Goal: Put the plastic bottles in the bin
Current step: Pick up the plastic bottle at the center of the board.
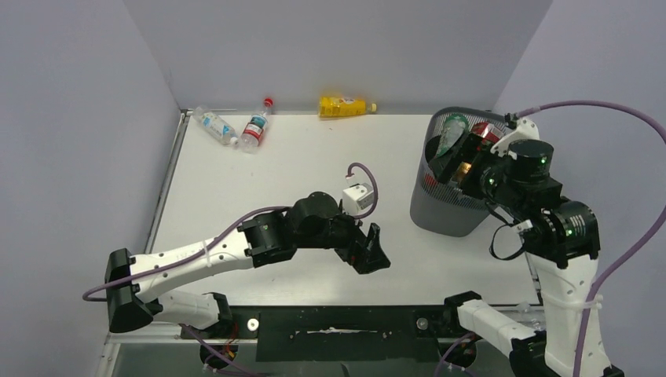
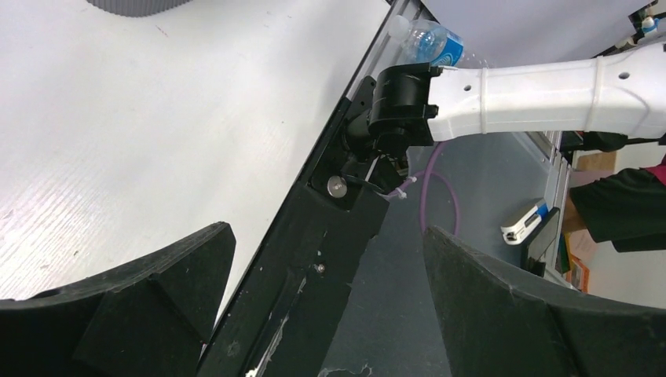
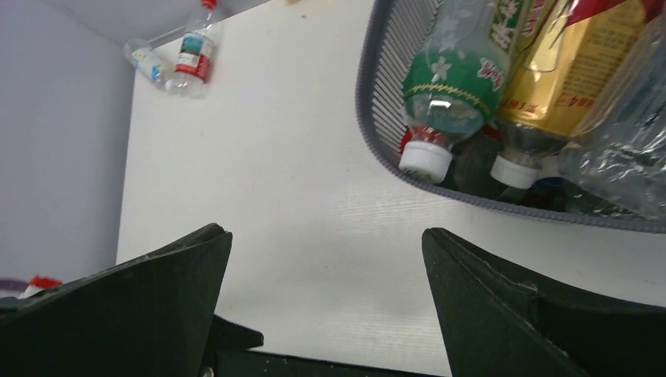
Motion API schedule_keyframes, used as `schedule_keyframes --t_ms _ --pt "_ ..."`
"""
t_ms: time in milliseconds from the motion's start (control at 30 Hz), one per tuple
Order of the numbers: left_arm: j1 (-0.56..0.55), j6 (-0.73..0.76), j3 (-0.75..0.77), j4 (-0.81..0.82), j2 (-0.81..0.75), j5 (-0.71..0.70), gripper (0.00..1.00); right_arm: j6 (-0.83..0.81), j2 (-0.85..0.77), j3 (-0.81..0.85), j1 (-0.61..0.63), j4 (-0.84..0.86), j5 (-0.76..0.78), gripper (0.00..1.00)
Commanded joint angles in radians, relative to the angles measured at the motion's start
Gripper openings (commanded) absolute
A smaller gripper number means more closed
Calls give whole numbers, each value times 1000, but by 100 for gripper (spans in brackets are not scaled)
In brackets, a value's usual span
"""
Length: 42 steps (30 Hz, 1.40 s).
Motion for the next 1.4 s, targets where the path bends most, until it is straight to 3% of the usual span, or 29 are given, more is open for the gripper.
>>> schedule_keyframes --t_ms 0,100,333,533,667,900,1033,1200,1367 --pt "1 8 -23 31 -95 -25 92 -31 -50 -82 11 131 -224 98" --pt "2 -7 -57 24 -159 -53 92 -73 -6 -135 44 106 -349 98" --pt "2 -42 -116 8 -275 -111 92 52 120 -218 432 -62 -19 98" --pt "3 -44 -115 -20 -315 -132 92 358 139 -326 554 -277 221 98" --pt "3 -39 -107 -29 -313 -129 92 540 1 -471 568 -279 230 98" --pt "4 -32 -108 -26 -292 -107 92 664 -169 -703 565 -279 226 98" --pt "3 -24 -98 -24 -268 -93 92 662 -177 -761 489 -277 285 97" --pt "3 -10 -77 -35 -248 -89 92 653 -214 -816 303 -262 326 98" --pt "3 -4 -68 -40 -234 -91 93 756 -269 -832 242 -265 388 98"
